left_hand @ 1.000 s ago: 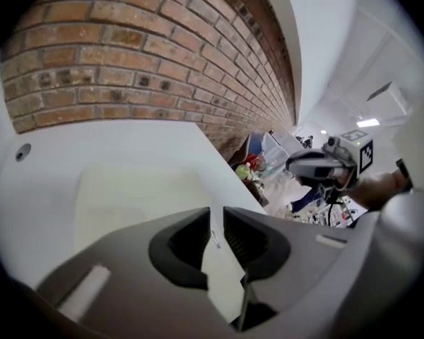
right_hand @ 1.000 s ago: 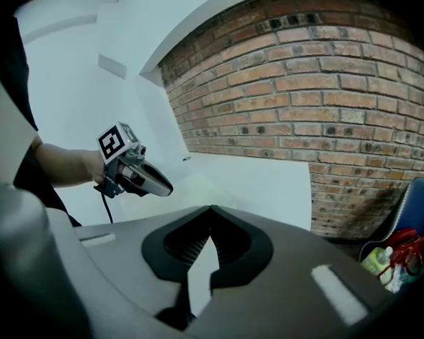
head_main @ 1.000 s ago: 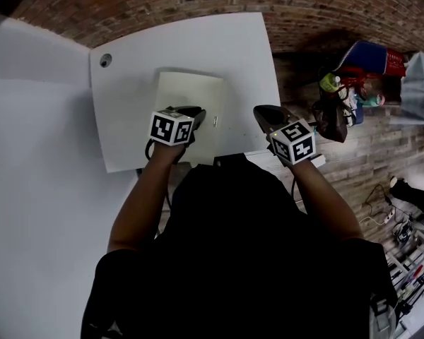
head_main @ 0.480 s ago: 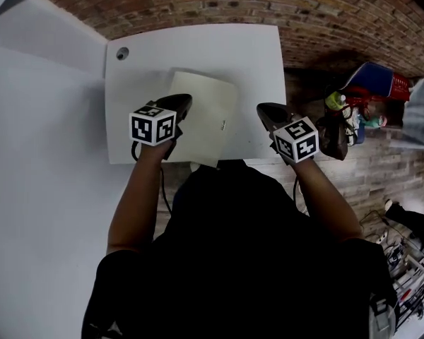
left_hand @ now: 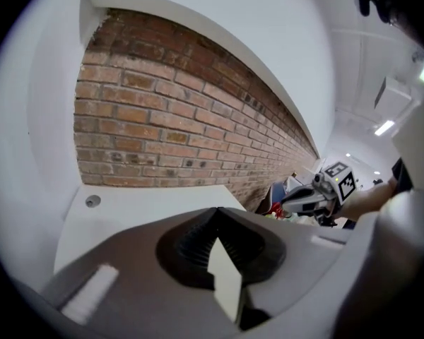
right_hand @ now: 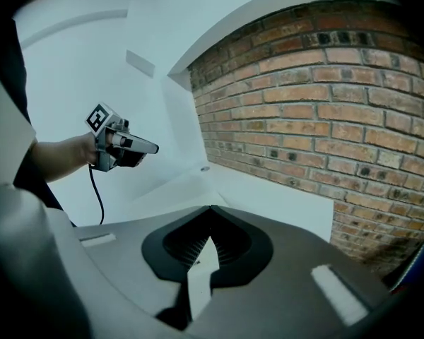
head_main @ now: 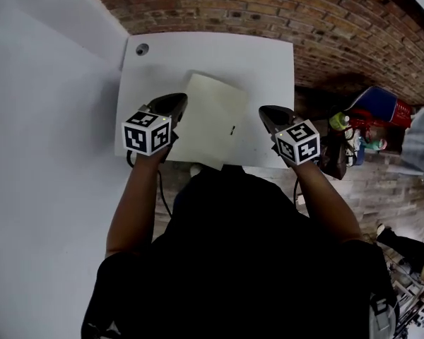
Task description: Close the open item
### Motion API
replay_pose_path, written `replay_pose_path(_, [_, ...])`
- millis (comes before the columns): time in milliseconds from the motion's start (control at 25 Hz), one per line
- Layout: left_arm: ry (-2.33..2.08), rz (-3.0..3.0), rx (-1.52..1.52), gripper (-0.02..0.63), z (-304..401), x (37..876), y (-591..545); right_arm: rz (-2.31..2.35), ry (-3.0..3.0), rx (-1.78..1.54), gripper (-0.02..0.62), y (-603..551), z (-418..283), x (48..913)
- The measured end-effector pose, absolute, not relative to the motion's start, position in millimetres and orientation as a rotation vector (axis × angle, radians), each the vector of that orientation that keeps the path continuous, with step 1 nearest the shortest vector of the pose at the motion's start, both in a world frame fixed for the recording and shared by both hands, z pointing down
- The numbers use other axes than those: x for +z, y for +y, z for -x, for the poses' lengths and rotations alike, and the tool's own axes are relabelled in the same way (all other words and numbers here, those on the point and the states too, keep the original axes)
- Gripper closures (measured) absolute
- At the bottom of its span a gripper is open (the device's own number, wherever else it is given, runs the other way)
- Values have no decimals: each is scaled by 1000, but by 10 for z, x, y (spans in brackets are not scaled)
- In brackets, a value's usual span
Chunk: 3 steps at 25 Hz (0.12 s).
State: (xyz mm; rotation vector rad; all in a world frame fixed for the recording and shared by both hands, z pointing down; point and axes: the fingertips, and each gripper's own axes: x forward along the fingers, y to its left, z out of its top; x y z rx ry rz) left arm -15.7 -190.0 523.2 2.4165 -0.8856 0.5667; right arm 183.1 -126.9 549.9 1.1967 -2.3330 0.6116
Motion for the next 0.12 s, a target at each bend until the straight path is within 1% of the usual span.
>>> replay_pose_path(120, [-918,-2440,524,603,273,5054,-1839,-1186,-2340,591,594,-1277,-1768,5431])
